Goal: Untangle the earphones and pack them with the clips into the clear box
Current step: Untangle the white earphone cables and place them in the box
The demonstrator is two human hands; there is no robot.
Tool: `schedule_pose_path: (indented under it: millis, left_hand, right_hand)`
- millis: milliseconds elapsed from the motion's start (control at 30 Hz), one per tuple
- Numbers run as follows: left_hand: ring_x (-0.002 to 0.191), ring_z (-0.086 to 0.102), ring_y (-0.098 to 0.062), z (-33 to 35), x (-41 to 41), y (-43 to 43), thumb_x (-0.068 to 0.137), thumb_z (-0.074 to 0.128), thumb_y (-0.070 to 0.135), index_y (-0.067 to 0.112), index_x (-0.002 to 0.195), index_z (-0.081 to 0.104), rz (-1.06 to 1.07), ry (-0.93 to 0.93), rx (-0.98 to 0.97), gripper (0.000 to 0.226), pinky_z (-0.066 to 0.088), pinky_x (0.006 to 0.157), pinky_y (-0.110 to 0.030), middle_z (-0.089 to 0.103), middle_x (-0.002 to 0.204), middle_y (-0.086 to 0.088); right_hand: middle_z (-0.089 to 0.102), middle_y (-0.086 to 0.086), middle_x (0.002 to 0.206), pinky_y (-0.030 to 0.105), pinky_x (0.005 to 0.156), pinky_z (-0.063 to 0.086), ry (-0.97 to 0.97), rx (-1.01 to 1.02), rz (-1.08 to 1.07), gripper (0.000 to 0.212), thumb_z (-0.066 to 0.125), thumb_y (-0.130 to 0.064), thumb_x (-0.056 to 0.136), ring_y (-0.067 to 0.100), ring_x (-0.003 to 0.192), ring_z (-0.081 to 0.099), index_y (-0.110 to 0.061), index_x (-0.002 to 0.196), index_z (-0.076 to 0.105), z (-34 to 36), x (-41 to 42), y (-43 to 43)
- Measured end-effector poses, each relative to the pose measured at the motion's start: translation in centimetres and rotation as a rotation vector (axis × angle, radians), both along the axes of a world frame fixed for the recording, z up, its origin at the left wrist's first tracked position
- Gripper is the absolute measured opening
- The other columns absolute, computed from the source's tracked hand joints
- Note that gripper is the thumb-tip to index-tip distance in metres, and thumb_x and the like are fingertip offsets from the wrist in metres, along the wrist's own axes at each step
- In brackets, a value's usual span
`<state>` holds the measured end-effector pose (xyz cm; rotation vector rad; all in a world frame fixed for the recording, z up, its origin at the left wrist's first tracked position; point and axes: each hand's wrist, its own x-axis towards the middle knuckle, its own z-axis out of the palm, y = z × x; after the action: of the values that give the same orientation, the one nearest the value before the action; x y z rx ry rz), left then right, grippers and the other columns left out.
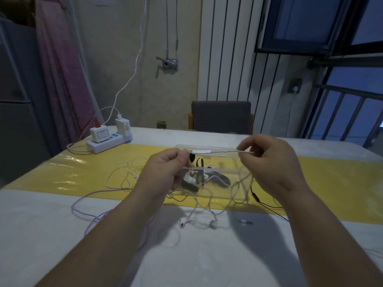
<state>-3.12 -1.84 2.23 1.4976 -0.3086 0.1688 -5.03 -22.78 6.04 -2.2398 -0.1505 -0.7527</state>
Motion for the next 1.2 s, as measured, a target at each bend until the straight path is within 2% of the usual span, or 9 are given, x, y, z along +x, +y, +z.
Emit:
schedule_pose_path:
  millis: [67,133,300,467,700,800,900,1067,1200]
  left_hand:
    - [0.04,0.037,-0.015,0.2,0.0,0.1,0.099,0.049,0.022,0.013,0.064,0.058,0.05,-0.016,-0.112,0.037,0.03,0.041,-0.019,0.038,0.044,0.001]
    - [0.039,0.043,-0.017,0.3,-0.1,-0.3,0.101,0.045,0.02,0.01,0.072,0.055,0.048,-0.025,-0.242,0.032,0.038,0.04,-0.021,0.034,0.046,-0.002]
    - [0.036,0.03,-0.017,0.0,0.3,-0.2,0.102,0.042,0.027,0.015,0.079,0.054,0.133,-0.056,-0.262,0.029,0.029,0.038,-0.021,0.027,0.048,-0.002]
    - [0.041,0.019,-0.013,-0.1,1.2,0.7,0.101,0.047,0.034,0.02,0.07,0.058,0.232,-0.026,-0.155,0.036,0.017,0.044,-0.022,0.025,0.046,0.005]
    - [0.046,0.024,-0.014,-0.2,1.1,0.7,0.101,0.046,0.034,0.025,0.069,0.058,0.454,-0.082,-0.212,0.035,0.02,0.046,-0.026,0.031,0.048,0.007]
    - [0.048,0.027,-0.015,-0.1,0.9,0.7,0.102,0.043,0.033,0.027,0.069,0.052,0.584,-0.114,-0.311,0.035,0.021,0.044,-0.025,0.032,0.053,0.003]
    - [0.043,0.027,-0.013,-0.1,1.2,1.1,0.101,0.042,0.042,0.027,0.067,0.05,0.643,-0.052,-0.314,0.038,0.025,0.04,-0.018,0.031,0.051,0.006]
    - [0.044,0.032,-0.014,-0.2,1.4,1.2,0.099,0.05,0.037,0.019,0.069,0.058,0.474,0.044,-0.246,0.035,0.025,0.042,-0.025,0.037,0.048,0.004]
    - [0.048,0.045,-0.018,-0.1,0.7,0.6,0.093,0.06,0.019,0.005,0.073,0.067,0.244,0.081,-0.048,0.026,0.037,0.043,-0.026,0.052,0.055,-0.003]
  right_hand:
    - [0.061,-0.006,0.06,0.028,0.056,0.043,-0.015,0.061,-0.1,0.011,0.064,-0.034,0.087,0.011,0.06,0.059,-0.031,0.077,0.066,0.1,-0.1,0.0]
    - [0.064,-0.002,0.056,0.03,0.058,0.045,0.037,0.108,-0.123,0.038,0.054,-0.056,0.09,0.013,0.058,0.061,-0.024,0.076,0.069,0.1,-0.3,0.0]
    - [0.069,0.006,0.055,0.027,0.05,0.034,0.525,0.15,-0.007,0.081,0.025,-0.073,0.089,0.01,0.037,0.048,-0.009,0.073,0.071,0.7,-0.6,-0.1]
    - [0.045,0.007,0.056,0.024,0.045,0.023,0.574,0.386,0.402,0.032,0.071,-0.032,0.082,0.012,0.045,0.032,-0.001,0.073,0.064,0.8,-0.6,-1.6]
    - [0.058,0.011,0.063,0.026,0.062,0.047,0.165,0.539,0.558,0.026,0.053,-0.019,0.075,0.016,0.062,0.055,-0.012,0.058,0.071,1.4,-0.8,-2.2]
    - [0.042,0.017,0.052,0.047,0.065,0.046,0.21,0.396,0.482,0.028,0.057,-0.024,0.077,0.027,0.054,0.05,-0.011,0.052,0.058,1.1,-0.7,-1.9]
    - [0.037,0.004,0.047,0.041,0.056,0.047,0.313,0.318,0.421,0.022,0.061,-0.025,0.073,0.022,0.047,0.044,-0.007,0.061,0.058,0.9,-0.6,-2.4]
    - [0.069,0.012,0.073,0.026,0.043,0.041,0.284,0.404,0.461,0.019,0.052,0.003,0.09,0.018,0.051,0.045,-0.003,0.094,0.07,0.9,-0.5,-1.7]
    - [0.071,0.009,0.077,0.024,0.046,0.043,0.2,0.494,0.494,0.021,0.053,0.002,0.094,0.012,0.051,0.046,-0.009,0.101,0.07,0.6,-0.5,-1.2]
